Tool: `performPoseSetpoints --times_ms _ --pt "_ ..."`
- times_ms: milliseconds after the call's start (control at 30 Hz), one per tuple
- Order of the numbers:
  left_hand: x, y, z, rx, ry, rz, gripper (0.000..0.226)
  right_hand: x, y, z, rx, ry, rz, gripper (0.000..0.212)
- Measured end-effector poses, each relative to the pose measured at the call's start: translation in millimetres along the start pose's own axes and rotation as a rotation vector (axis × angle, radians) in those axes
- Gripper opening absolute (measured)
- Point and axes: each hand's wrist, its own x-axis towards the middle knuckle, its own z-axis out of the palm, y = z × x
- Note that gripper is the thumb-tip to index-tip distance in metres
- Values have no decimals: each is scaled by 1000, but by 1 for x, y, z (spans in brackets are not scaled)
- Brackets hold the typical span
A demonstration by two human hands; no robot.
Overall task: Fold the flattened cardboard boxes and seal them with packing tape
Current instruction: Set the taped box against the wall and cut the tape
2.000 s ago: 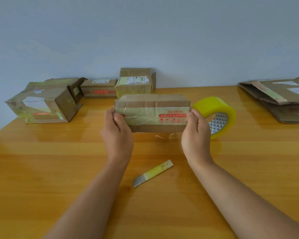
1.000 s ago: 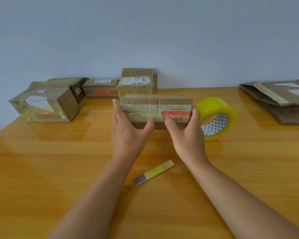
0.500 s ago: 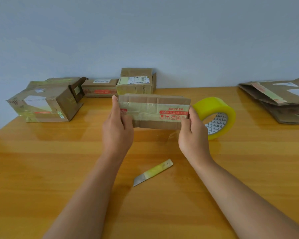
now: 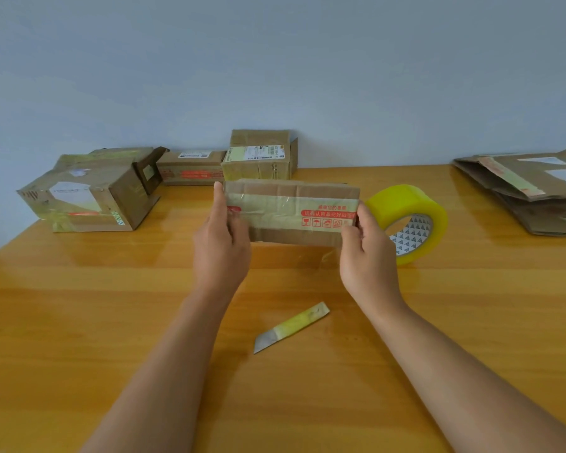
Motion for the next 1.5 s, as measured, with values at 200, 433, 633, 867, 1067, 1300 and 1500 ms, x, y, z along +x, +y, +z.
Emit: performPoseSetpoints --times_ms 200,433,633,867,1067,1300,1500 --pt "-2 6 -3 -86 75 22 52 -2 -6 -2 108 28 6 29" --pt "-18 25 15 -18 147 34 109 -6 -8 8 89 137 -17 49" --pt "-19 24 13 -27 158 83 114 -6 -5 9 48 153 -66 50" --pt "-15 26 7 -131 203 39 99 -6 -7 5 -10 212 -180 36" --pt "-13 37 -3 -222 270 47 70 -1 -21 -2 -11 290 -298 24" --pt "1 70 -4 -234 257 145 68 29 -40 -31 -59 307 -385 24" --pt "31 96 16 -194 158 209 51 82 -49 -78 -78 148 -307 19"
